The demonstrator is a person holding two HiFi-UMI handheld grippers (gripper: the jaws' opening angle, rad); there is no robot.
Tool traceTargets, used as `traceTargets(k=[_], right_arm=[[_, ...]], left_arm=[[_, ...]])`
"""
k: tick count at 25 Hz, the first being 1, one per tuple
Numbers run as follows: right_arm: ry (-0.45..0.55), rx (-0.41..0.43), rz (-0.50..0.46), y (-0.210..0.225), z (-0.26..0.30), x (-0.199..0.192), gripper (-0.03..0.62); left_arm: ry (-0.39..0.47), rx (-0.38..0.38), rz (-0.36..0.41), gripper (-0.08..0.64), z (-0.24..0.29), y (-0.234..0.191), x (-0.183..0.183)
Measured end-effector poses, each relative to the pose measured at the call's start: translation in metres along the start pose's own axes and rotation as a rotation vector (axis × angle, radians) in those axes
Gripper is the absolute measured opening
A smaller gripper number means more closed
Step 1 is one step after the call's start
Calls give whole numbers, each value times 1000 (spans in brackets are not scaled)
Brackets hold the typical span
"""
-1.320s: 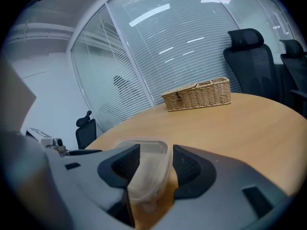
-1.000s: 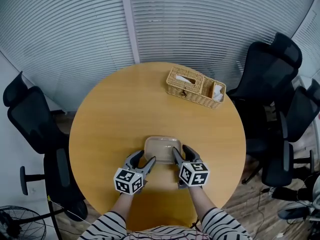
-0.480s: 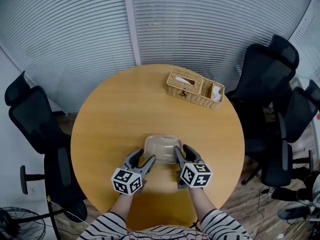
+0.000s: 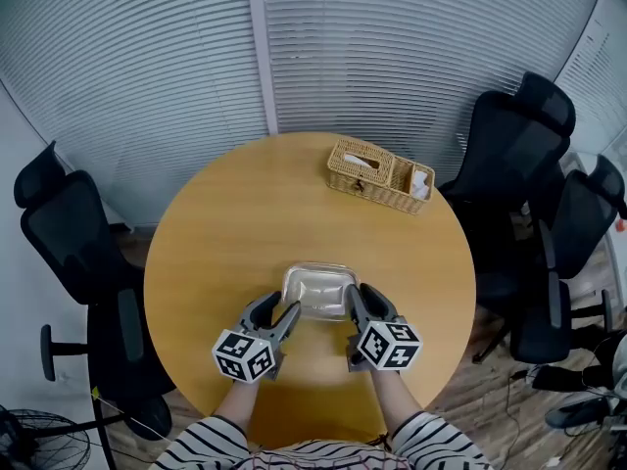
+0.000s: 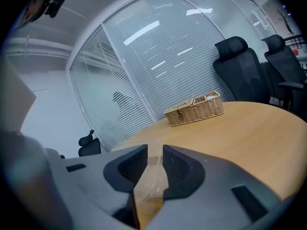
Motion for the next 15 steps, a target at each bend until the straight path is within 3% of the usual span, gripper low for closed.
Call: traceTargets(k=[3, 10, 15], right_arm=[[18, -9, 1, -5, -10, 1, 94], [54, -40, 11, -16, -34, 6, 63], [84, -56, 28, -26, -56, 8, 46]], left_arm=[[16, 0, -3, 213, -9, 4, 3], [37, 4, 31, 104, -31, 13, 14], [48, -7, 39, 63, -49, 22, 21]])
Point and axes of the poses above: the fingertips, and each gripper's own axes: z forward along the fingers, y to its right, x out of its top, the point moved 6 cm from there along -z, backward along the fingers, and after that the axes turned 11 degrees about -x, right-handed, at the moved point
